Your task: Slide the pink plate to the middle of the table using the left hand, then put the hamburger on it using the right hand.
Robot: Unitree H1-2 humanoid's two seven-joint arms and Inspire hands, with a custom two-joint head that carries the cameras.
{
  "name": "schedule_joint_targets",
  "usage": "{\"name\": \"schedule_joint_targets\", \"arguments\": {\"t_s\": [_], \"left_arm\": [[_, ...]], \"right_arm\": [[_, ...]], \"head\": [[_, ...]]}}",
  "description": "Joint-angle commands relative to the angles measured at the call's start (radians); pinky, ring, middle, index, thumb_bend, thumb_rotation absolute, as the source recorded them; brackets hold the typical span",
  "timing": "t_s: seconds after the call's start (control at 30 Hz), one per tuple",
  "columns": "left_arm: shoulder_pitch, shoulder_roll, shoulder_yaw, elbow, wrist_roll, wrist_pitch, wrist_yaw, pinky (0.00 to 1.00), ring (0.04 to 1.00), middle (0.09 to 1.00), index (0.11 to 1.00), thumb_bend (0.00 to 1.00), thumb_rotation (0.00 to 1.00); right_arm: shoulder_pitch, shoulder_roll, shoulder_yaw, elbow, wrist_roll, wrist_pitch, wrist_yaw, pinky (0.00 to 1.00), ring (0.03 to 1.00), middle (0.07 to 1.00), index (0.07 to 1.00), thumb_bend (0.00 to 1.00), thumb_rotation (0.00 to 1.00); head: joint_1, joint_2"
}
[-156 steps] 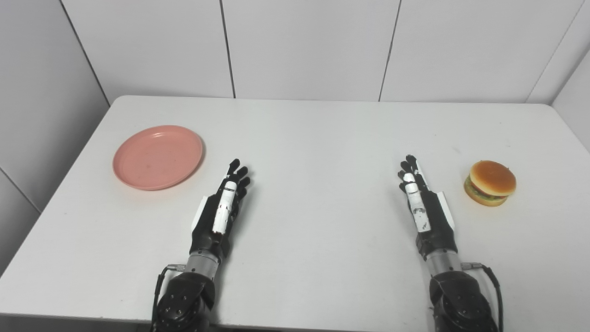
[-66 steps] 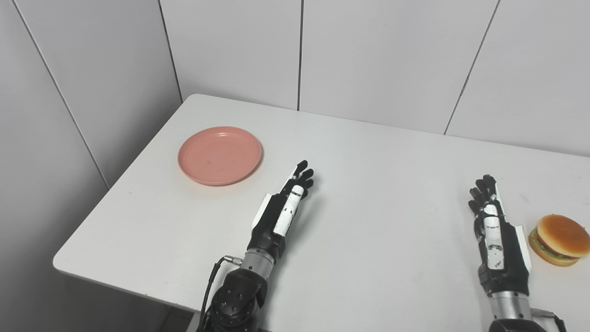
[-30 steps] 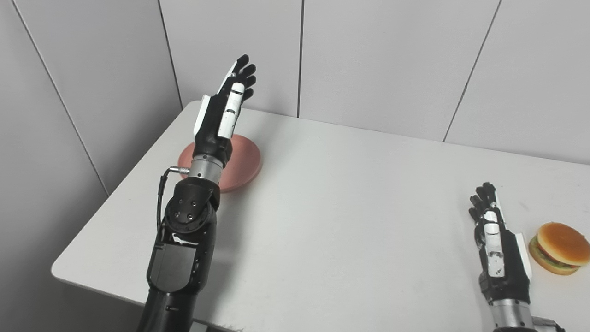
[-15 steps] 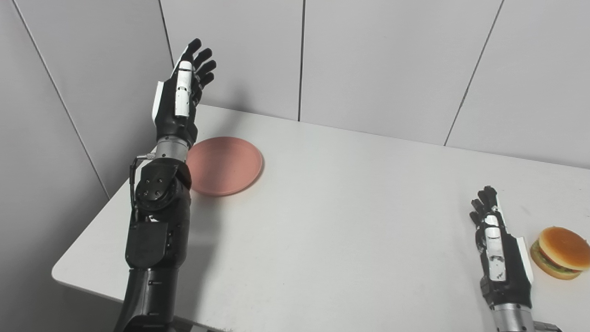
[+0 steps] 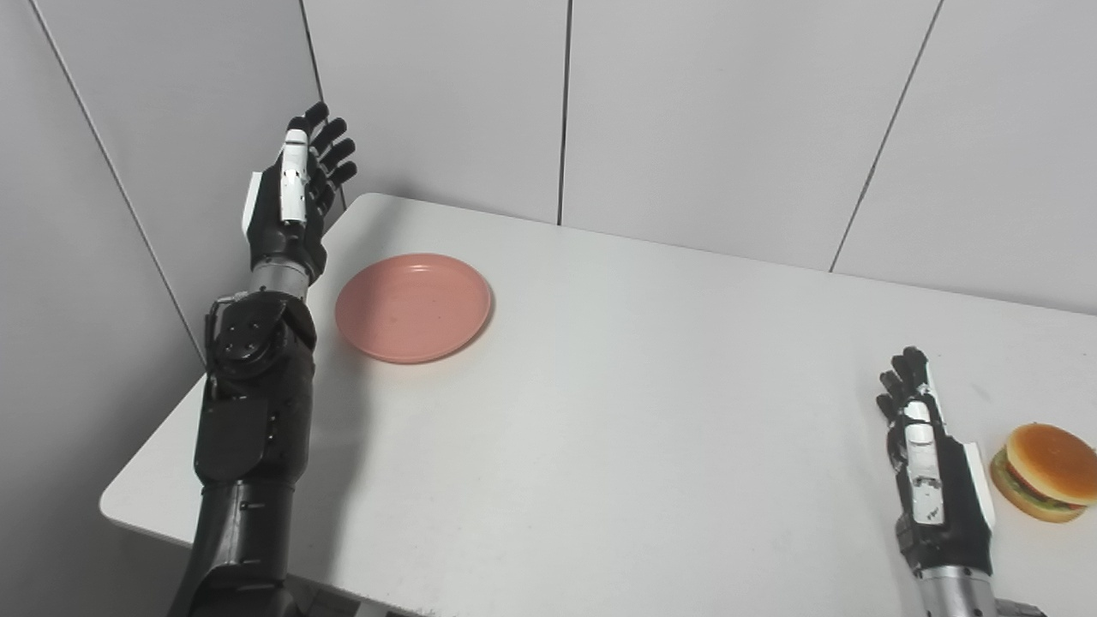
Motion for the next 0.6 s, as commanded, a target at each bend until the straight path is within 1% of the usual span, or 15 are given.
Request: {"name": "schedule_joint_targets", "arguments": {"t_s": [0.0,0.1,0.2,0.33,0.4,0.47,0.57], "left_arm": [[-0.038,0.042,0.01,0.006,-0.013,-0.016,-0.008,0.88,0.889,0.893,0.873,0.37,1.0],[-0.038,0.056,0.012,0.036,-0.022,-0.022,-0.011,0.89,0.895,0.897,0.877,0.36,1.0],[-0.038,0.068,0.008,0.07,-0.025,-0.027,-0.021,0.87,0.893,0.898,0.886,0.36,1.0],[-0.041,0.066,0.015,0.121,-0.046,-0.036,-0.027,0.87,0.887,0.888,0.88,0.38,1.0],[-0.044,0.066,0.017,0.151,-0.053,-0.046,-0.029,0.89,0.885,0.891,0.886,0.38,1.0],[-0.045,0.068,0.016,0.178,-0.054,-0.059,-0.031,0.9,0.881,0.891,0.891,0.37,1.0],[-0.053,0.069,0.02,0.232,-0.059,-0.073,-0.033,0.91,0.885,0.883,0.881,0.36,1.0]], "right_arm": [[0.053,0.011,-0.003,0.036,0.012,-0.005,0.001,1.0,0.991,0.997,1.0,0.29,1.0],[0.052,0.009,-0.003,0.04,0.013,-0.012,0.005,1.0,0.993,0.999,1.0,0.28,1.0],[0.049,0.004,-0.004,0.047,0.011,-0.016,0.006,1.0,0.989,0.994,1.0,0.31,1.0],[0.047,0.003,-0.007,0.053,0.011,-0.018,0.007,1.0,0.988,0.992,0.999,0.33,1.0],[0.047,0.003,-0.009,0.051,0.014,-0.014,0.009,1.0,0.985,0.989,0.995,0.34,1.0],[0.046,0.003,-0.012,0.053,0.025,-0.016,0.014,1.0,0.991,0.996,0.999,0.33,1.0],[0.047,0.005,-0.013,0.055,0.024,-0.025,0.012,1.0,0.984,0.987,0.992,0.33,1.0]], "head": [[0.001,0.004],[0.001,0.007],[0.002,0.011],[0.013,0.014],[0.019,0.014],[0.016,0.015],[0.013,0.016]]}}
